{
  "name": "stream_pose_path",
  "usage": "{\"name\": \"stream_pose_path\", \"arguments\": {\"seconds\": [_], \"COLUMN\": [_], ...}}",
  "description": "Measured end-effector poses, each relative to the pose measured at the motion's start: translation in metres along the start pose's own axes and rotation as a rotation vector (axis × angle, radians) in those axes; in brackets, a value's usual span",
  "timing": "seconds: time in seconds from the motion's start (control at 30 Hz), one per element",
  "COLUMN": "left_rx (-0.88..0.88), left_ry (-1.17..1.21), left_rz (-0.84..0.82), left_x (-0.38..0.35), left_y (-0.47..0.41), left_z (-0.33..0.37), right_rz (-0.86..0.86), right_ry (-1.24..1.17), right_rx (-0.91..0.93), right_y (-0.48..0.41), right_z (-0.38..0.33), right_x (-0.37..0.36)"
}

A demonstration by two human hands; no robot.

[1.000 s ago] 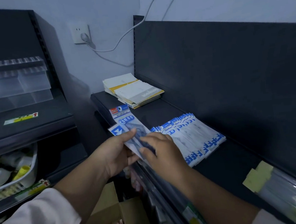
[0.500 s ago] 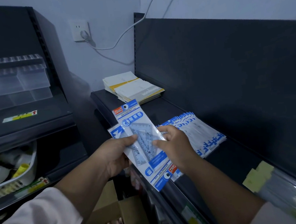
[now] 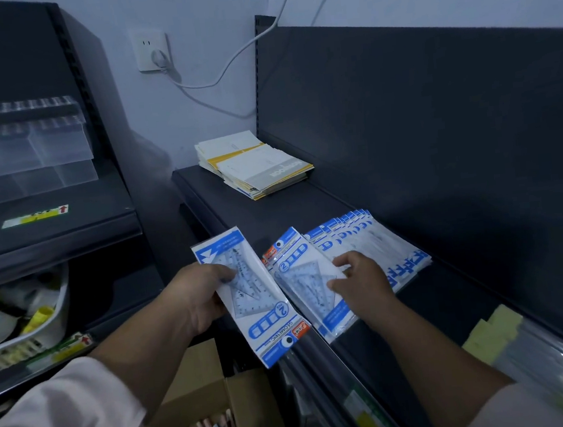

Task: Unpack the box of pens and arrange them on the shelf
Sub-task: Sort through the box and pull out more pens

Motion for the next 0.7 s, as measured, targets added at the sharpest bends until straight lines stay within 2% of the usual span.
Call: {"name": "stream_pose_path", "arguments": {"seconds": [0.17, 0.27, 0.5, 0.6, 0.7], "left_rx": [0.002, -0.012, -0.081, -0.225, -0.442], "left_ry": [-0.004, -0.024, -0.198, -0.414, -0.75], "left_rz": [-0.04, -0.06, -0.199, -0.262, -0.386], "left_x": [-0.009, -0.014, -0.033, -0.042, -0.065], "left_y": [0.002, 0.003, 0.002, 0.002, 0.011], "left_z": [0.0, 0.001, 0.01, 0.026, 0.047], "right_rz": [0.061, 0.126, -0.013, -0.051, -0.168], "right_ry": [0.249, 0.37, -0.052, -0.137, -0.128], "right_rx": [0.043, 0.132, 0.273, 0.34, 0.387], "right_y": [0.008, 0.012, 0.031, 0.037, 0.04], "right_z": [-0.004, -0.019, -0.067, -0.086, -0.098], "right_x": [-0.001, 0.002, 0.002, 0.007, 0.005]}}
Point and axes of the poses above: each hand's wrist, its own y-axis away from the middle knuckle, its own x-axis out of the back of the hand, z = x × y, the point moved 9 cm from there along -y, towards the middle knuckle, and after that the axes turned 10 degrees about -x, right-handed, at the moved point
